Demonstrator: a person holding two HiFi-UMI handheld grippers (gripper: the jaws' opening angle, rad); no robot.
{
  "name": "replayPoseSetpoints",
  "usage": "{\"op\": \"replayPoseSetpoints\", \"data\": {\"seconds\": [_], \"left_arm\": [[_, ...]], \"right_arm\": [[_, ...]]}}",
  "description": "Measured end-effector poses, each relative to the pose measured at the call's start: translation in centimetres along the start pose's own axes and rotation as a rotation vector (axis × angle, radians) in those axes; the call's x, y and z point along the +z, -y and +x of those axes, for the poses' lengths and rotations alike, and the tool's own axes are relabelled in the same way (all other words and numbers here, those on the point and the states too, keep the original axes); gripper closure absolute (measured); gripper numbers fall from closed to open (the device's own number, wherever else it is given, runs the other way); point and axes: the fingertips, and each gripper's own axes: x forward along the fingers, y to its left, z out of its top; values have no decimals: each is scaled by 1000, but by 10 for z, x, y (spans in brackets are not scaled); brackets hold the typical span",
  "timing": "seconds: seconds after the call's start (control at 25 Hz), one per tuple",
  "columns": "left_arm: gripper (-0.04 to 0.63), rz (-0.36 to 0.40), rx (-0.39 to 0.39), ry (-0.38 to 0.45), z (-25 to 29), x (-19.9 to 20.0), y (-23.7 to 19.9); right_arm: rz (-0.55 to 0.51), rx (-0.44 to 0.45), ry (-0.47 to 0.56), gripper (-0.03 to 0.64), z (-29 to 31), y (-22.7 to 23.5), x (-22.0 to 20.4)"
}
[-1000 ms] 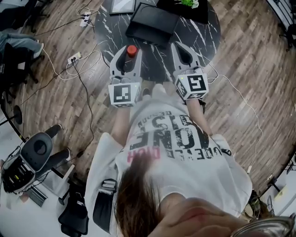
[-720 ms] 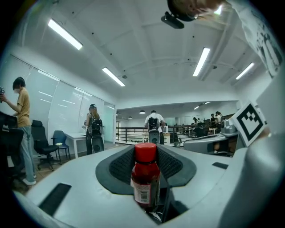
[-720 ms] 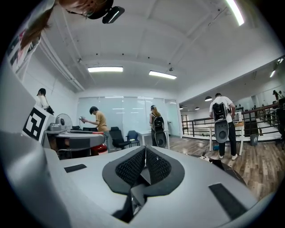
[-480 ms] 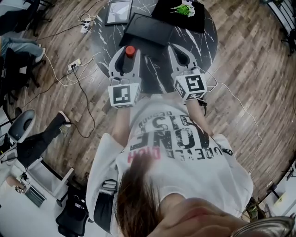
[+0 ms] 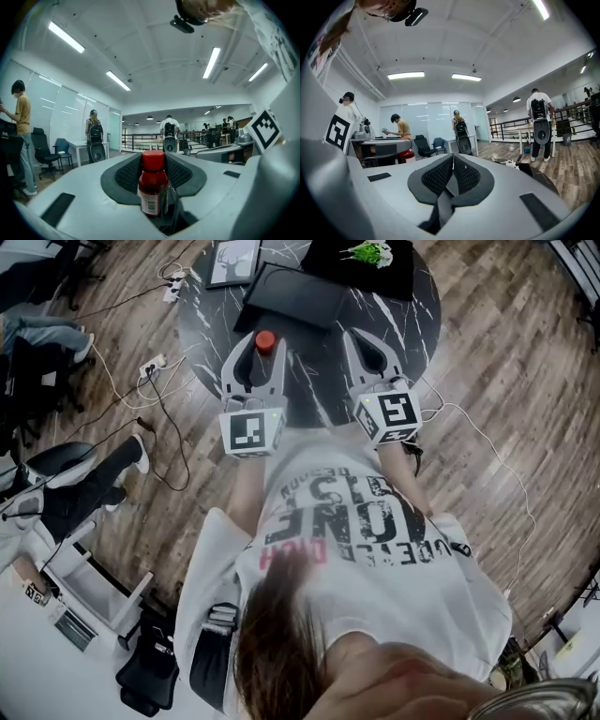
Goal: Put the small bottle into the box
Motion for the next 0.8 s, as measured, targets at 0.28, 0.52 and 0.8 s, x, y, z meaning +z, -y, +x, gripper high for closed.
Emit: {"op": "replayPoseSetpoints", "data": {"seconds": [0.28, 0.52, 0.8], "left_arm": [[448, 22, -19, -1, 6, 6, 5], [448, 15, -54, -2, 12, 6, 6], [448, 5, -104, -7, 18, 6, 2]], "right_arm": [[15, -10, 26, 614, -3, 5, 5], [15, -36, 41, 614, -2, 7, 10], [9, -88, 40, 614, -1, 7, 13]]}}
